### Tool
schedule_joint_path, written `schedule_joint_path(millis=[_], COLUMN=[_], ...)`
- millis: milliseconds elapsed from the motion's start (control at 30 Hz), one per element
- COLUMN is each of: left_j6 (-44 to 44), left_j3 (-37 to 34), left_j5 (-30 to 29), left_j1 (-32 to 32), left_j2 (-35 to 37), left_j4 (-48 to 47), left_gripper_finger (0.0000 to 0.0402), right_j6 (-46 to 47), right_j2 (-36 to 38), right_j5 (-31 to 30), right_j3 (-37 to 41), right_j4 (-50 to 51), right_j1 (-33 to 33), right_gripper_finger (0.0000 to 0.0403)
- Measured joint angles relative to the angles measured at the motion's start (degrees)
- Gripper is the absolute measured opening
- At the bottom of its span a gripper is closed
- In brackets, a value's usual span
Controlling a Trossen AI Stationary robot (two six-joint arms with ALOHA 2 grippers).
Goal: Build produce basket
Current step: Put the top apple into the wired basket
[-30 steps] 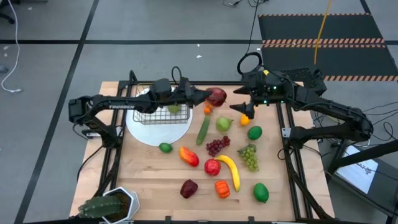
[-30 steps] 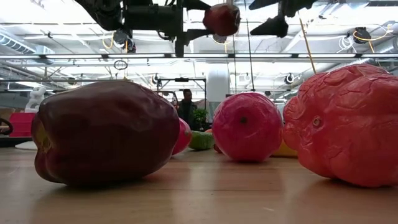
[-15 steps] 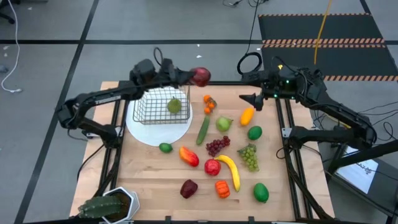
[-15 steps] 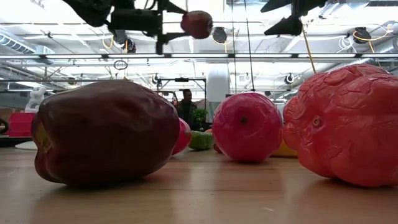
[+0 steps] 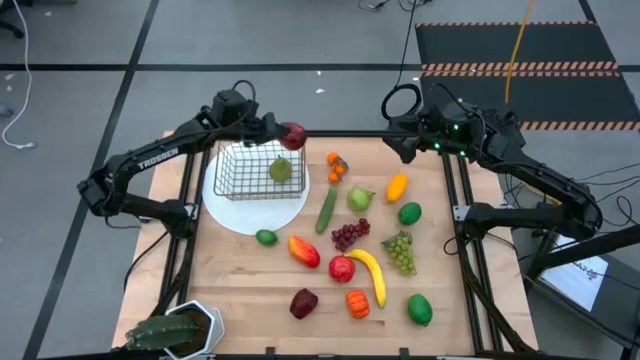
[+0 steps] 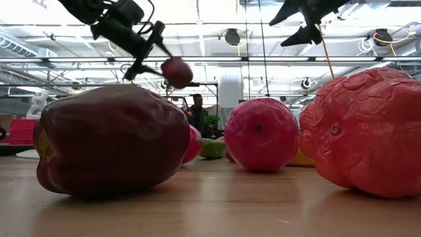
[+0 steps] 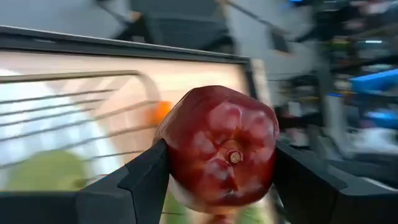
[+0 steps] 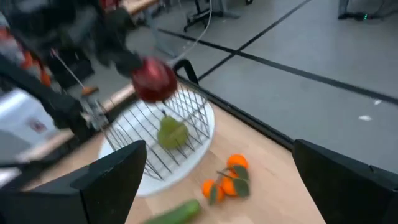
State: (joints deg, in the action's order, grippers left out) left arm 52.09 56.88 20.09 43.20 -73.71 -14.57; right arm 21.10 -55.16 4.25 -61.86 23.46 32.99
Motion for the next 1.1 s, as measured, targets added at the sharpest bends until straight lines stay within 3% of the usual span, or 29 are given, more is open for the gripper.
schedule_joint_path(millis=[300,600,800,967,1100], left_j6=[-8.63,-12.3,-13.24,-14.33,-14.1], left_j3=[-0.04,-0.04,-0.04,-0.01,-0.04], left_j5=[-13.35,-10.48,-12.78,-13.31,-12.11], left_j1=[-0.04,-1.9,-3.23,-3.23,-3.23], left_j2=[-0.55,-4.53,-6.25,-8.12,-8.64], left_j4=[-4.87,-5.13,-4.92,-5.0,-4.78], left_gripper_finger=[0.025,0.025,0.025,0.0254,0.0279], right_j6=[11.25,17.17,20.17,20.27,20.69], right_j2=[-1.07,-1.25,-1.27,-1.25,-1.25], right_j5=[-0.02,0.0,-0.32,-3.66,-7.1], right_j3=[-0.01,0.01,0.0,-0.01,-0.01], right_j4=[-6.9,-8.57,-8.66,-8.68,-8.69], right_j1=[-0.07,-0.09,-0.93,-3.84,-6.76], right_gripper_finger=[0.04,0.04,0.04,0.04,0.04])
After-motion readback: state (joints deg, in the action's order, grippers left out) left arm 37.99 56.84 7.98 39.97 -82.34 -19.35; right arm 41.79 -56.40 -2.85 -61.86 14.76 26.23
